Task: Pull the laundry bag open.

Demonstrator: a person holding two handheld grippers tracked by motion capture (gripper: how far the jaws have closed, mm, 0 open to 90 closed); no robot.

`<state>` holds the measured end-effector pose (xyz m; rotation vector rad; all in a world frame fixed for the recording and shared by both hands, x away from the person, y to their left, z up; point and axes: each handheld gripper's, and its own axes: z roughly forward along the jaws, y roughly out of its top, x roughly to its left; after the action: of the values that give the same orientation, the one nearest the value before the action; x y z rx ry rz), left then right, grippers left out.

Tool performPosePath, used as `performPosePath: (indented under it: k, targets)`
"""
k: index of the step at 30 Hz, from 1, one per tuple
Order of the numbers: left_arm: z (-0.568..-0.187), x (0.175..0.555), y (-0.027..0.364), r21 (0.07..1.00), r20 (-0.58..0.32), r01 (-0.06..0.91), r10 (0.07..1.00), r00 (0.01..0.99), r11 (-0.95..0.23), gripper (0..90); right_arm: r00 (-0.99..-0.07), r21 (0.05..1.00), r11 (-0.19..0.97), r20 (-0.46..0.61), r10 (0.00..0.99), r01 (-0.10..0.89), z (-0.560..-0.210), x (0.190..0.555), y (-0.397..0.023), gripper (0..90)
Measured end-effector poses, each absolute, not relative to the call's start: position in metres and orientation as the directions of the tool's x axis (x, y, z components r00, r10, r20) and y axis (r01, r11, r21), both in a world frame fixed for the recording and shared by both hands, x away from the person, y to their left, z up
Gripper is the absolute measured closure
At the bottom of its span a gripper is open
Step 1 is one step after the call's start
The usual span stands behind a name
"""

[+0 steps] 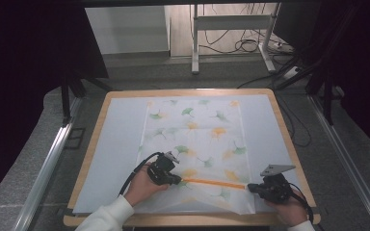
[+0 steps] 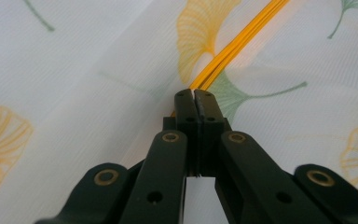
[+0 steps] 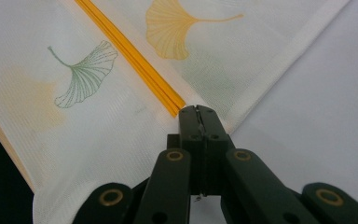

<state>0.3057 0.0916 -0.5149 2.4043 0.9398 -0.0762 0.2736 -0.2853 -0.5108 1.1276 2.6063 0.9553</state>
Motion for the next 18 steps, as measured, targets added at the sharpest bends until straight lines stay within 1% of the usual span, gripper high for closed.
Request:
performPosePath:
  k: [8, 18]
  targets:
    - [-0.516, 0.304, 0.109, 0.47, -0.254, 0.663, 0.629, 0.734, -0.584, 90.0, -0.708, 0.607, 0.515, 0.115, 0.696, 0.605, -0.511, 0.274, -0.286, 89.5]
    - [-0.516, 0.301, 0.126, 0.464, -0.244, 0.674, 0.648, 0.722, -0.576, 90.0, -0.709, 0.607, 0.515, 0.116, 0.696, 0.605, -0.511, 0.274, -0.286, 89.5]
